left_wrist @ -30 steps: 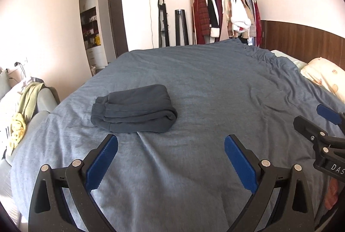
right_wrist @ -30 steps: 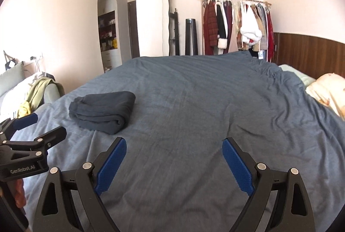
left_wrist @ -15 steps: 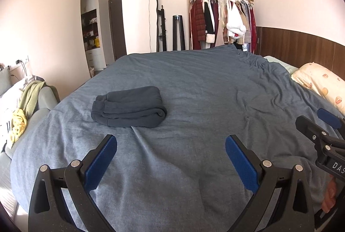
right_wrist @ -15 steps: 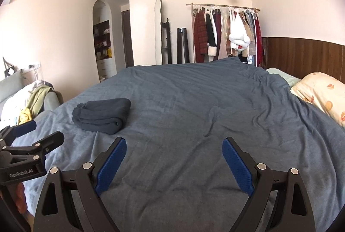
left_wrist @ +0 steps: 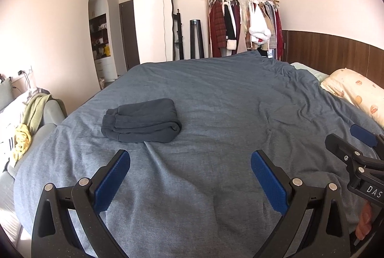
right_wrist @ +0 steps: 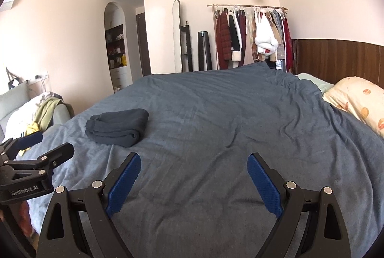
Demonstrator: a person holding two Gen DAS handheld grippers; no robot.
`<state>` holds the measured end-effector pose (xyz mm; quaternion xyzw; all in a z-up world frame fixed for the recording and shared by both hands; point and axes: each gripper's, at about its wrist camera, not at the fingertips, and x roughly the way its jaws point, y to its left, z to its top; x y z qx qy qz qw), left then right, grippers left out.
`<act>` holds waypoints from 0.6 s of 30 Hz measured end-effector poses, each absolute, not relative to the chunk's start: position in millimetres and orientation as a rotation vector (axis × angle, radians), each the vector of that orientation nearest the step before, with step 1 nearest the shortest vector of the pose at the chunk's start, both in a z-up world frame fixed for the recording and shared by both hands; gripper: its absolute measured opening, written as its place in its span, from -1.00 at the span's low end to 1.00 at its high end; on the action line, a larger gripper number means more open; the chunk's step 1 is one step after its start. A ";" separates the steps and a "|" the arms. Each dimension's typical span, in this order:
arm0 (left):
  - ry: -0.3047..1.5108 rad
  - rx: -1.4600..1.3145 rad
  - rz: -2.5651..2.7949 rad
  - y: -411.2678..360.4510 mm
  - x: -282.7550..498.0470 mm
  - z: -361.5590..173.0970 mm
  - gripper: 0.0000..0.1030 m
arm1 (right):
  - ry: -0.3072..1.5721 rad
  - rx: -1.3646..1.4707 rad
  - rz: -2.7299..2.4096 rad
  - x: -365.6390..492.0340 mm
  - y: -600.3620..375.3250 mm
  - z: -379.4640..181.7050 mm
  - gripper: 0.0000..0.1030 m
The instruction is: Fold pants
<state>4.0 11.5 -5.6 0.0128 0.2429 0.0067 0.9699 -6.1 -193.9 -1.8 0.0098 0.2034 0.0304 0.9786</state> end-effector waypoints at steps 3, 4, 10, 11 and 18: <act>0.492 0.022 0.023 11.5 3.8 -6.4 0.99 | 0.413 0.021 0.062 -7.6 -195.9 -2.2 0.77; 0.492 0.023 0.024 12.6 4.2 -6.7 0.99 | 0.413 0.022 0.062 -6.7 -197.1 -1.7 0.77; 0.490 0.026 0.039 11.5 4.2 -6.9 1.00 | 0.416 0.031 0.057 -4.0 -198.7 -3.3 0.77; 0.492 0.024 0.035 11.2 4.4 -6.9 1.00 | 0.416 0.031 0.058 -3.5 -198.8 -3.6 0.77; 0.503 0.039 0.026 6.5 4.8 -10.1 1.00 | 0.421 0.033 0.054 -3.5 -199.0 -6.1 0.77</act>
